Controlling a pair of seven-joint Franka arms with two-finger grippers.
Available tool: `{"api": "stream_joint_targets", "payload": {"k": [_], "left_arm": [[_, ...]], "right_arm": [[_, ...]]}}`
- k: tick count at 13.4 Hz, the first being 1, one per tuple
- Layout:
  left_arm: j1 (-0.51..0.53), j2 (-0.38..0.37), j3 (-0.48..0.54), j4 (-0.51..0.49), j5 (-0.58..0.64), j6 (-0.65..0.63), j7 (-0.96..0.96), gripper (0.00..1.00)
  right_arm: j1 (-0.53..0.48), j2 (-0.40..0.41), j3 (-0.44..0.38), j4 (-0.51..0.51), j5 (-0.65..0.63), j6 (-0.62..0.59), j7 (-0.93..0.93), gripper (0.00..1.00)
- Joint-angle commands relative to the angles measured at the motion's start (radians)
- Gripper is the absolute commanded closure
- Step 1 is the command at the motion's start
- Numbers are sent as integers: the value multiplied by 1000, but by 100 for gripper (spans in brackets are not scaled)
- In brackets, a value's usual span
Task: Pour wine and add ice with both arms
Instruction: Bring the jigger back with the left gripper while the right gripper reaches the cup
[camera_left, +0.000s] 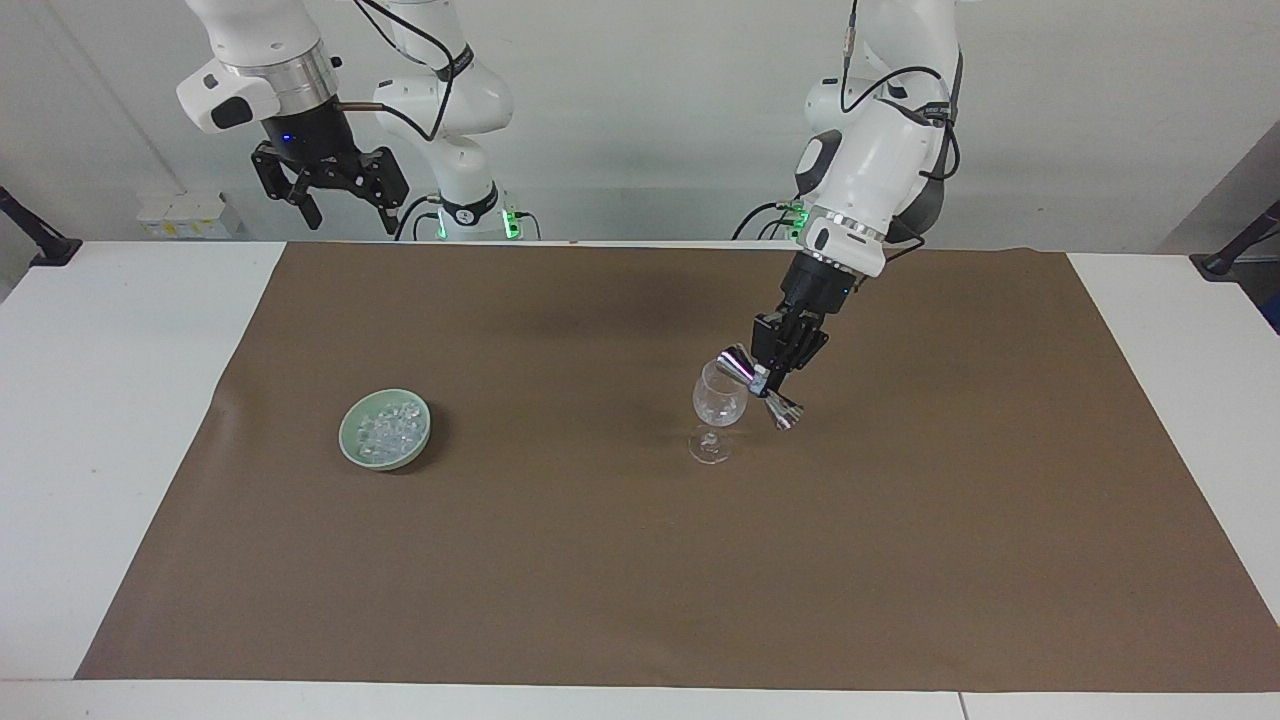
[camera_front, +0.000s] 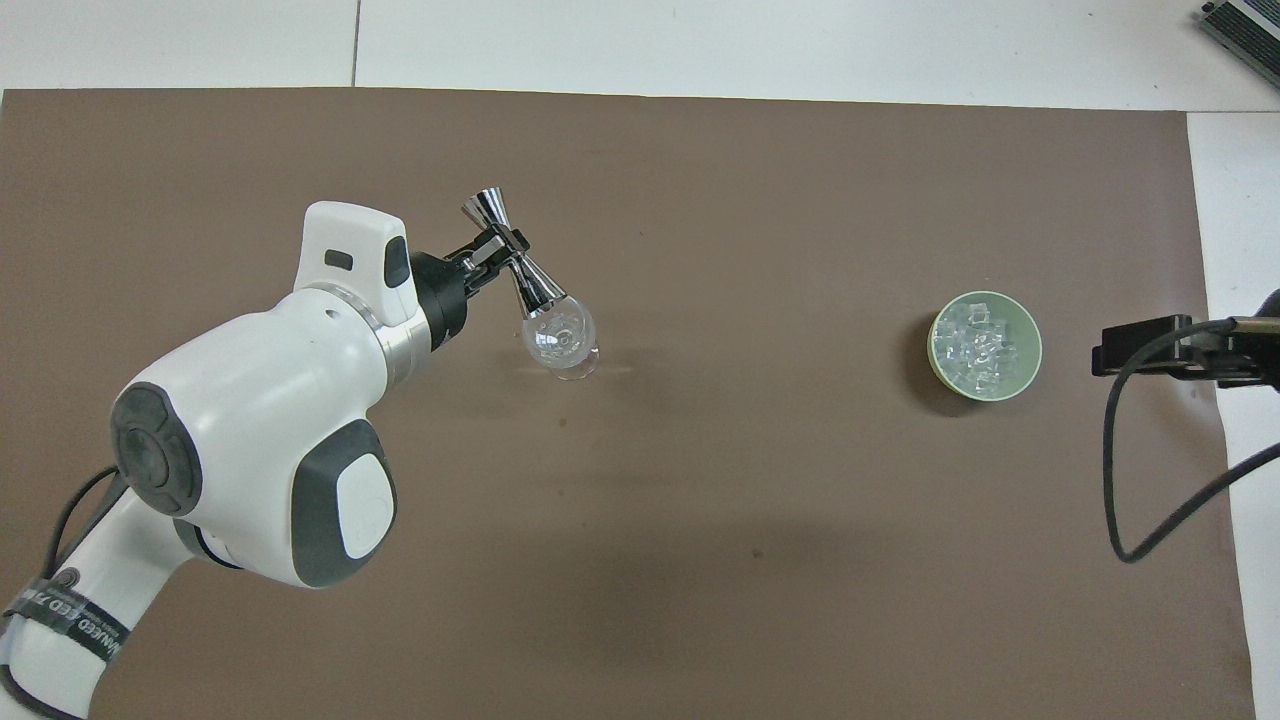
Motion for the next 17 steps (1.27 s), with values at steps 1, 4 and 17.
{"api": "stream_joint_targets", "payload": {"k": [1,4,17], "left_arm": [[-10,-46,15,-45,29,15,12,100],[-8,-50,15,-53,29,15,12,100],[223,-143,24,-42,-187,-336,-57,100]], "right_arm": [[-17,-26,-4,-50,11,52,-23,0],[-19,-20,-4,-73,11,96,-62,0],[-69,39,-9,-296,-5,433,-333,0]]}}
